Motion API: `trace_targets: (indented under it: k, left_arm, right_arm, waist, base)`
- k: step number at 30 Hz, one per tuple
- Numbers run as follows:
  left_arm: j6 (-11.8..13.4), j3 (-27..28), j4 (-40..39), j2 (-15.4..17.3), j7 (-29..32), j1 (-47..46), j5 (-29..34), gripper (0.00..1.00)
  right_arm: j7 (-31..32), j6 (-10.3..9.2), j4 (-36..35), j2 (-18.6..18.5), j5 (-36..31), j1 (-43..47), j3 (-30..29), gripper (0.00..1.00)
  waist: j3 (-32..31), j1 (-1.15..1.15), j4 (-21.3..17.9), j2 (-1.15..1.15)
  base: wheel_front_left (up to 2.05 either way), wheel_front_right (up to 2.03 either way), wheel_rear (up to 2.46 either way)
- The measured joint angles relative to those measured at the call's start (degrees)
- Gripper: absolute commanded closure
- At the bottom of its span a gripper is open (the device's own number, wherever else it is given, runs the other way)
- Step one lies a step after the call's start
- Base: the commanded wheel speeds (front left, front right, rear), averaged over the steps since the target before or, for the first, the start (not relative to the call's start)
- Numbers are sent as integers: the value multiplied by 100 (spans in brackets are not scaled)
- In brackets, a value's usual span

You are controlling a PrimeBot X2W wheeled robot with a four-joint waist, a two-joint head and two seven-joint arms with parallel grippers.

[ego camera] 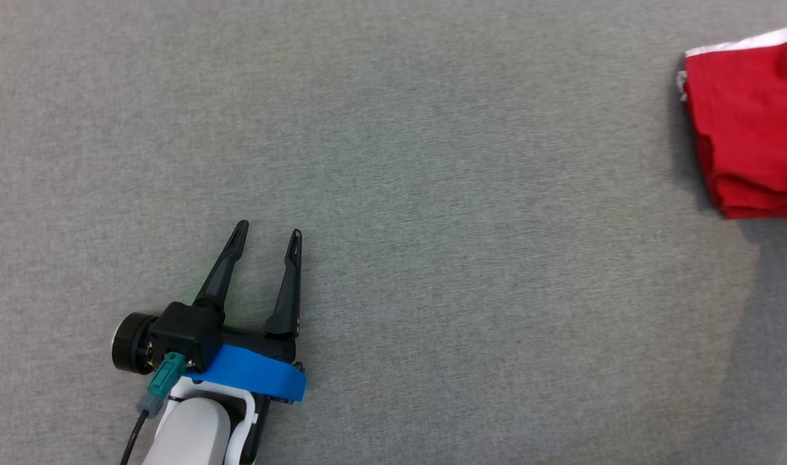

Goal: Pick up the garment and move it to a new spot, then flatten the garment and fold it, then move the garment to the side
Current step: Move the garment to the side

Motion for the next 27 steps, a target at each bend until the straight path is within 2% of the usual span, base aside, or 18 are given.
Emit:
trace_targets:
  k: [2, 3, 4, 5, 11, 16, 27]
  left_arm:
    - [0, -10, -27, -1, -7, -1, -21, 0]
    - [0, -11, -40, 0, -8, -1, -29, 0]
    - [1, -14, -49, 0, -22, -2, -31, 0]
    - [13, -20, -63, -1, -24, -2, -31, 0]
    - [48, -35, -69, -1, -33, -21, -40, 0]
    - [73, -18, -33, 29, -46, -25, -85, 0]
    - [202, 231, 172, 56, -162, -44, -314, 0]
  right_arm:
    - [5, 1, 81, -89, -201, -163, -35, 100]
    - [5, 1, 120, -136, -339, -231, -29, 83]
    - [1, 1, 162, -171, -449, -294, -34, 58]
    - [-24, 1, 192, -190, -526, -357, -67, 0]
    - [-515, 1, 247, -134, -983, -621, -131, 0]
    - [-917, 1, 257, 149, -1098, -661, 114, 0]
    - [-1503, 1, 93, 719, -630, -616, 1140, 0]
  waist:
    - [65, 0, 82, 0]
    - [91, 0, 117, 0]
    - [115, 0, 142, 0]
    - [137, 0, 160, 0]
    - [188, 0, 153, 0]
    - [135, 0, 79, 0]
    - [-473, 0, 109, 0]
  base:
    - [0, 0, 0]
    - [0, 0, 0]
    - [0, 0, 0]
    - [0, 0, 0]
    - [0, 0, 0]
    - [0, 0, 0]
    - [0, 0, 0]
